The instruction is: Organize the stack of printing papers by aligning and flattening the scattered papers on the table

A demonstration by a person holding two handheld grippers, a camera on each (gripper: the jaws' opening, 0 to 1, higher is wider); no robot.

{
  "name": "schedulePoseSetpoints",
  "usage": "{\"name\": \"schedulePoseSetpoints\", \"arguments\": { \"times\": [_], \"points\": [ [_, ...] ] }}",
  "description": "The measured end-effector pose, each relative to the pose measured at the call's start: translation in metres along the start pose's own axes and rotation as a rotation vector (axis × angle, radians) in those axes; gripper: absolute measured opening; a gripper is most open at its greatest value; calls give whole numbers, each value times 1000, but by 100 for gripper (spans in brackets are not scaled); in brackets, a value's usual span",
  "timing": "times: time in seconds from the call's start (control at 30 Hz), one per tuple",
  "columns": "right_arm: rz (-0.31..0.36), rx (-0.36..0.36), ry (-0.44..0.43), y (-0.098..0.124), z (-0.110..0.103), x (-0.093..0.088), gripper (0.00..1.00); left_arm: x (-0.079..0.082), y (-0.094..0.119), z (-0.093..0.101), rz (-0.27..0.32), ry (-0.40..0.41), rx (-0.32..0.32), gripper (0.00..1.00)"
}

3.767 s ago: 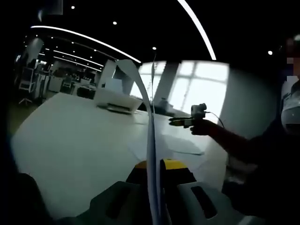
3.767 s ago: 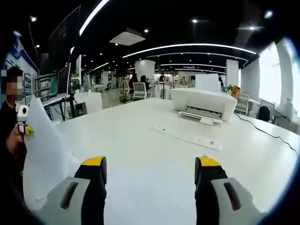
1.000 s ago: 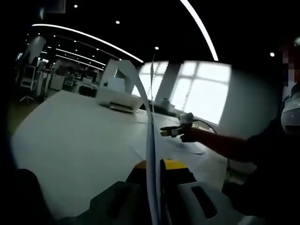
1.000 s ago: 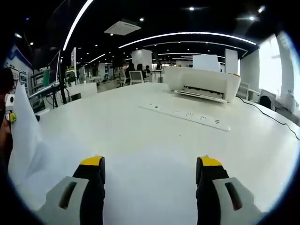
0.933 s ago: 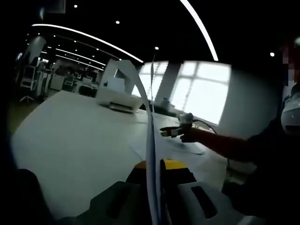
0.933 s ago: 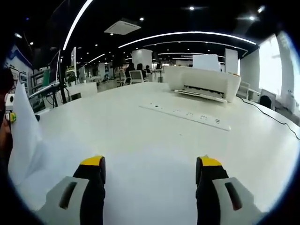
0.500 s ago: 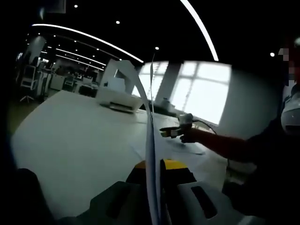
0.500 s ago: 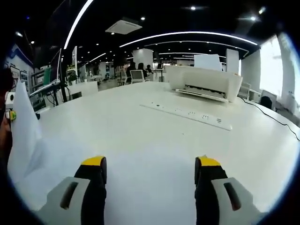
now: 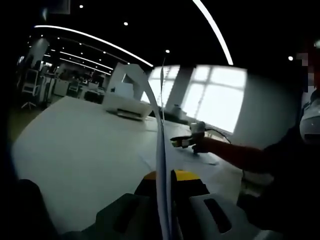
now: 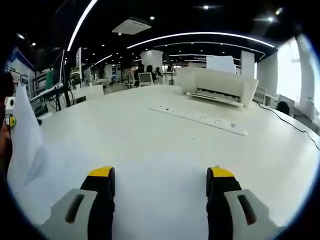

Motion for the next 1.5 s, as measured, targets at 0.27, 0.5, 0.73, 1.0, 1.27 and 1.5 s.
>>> {"name": "schedulePoseSetpoints", "arguments": {
  "times": [0.27, 0.5, 0.73, 1.0, 1.27, 1.5],
  "points": [
    [2, -13, 17, 6, -11, -3, 69, 0, -1, 0, 0, -1, -1, 6],
    [7, -11, 17, 5, -9, -3, 67, -2, 0, 0, -2, 5, -2, 6],
    [9, -12, 11, 8, -17, -5, 64, -1, -1, 2, 0, 2, -7, 6],
    [15, -15, 9, 9, -14, -4, 52, 0, -2, 4, -2, -2, -11, 6],
    [13, -5, 17, 9, -13, -2, 53, 2, -3, 3, -3, -5, -11, 6],
    [-3, 12, 27, 14, -20, -2, 27, 1, -5, 4, -3, -5, -16, 6]
  ]
}}
Point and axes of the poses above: the point that each gripper's makers call its tool centre point, and the gripper's own axes: y roughly backward along the fingers, z roughly to its right, x roughly out of its top, the point moved 6 cm from there along y, roughly backward along the fingers, and after that the axes turned 1 degree about y, right-handed, at the moved point
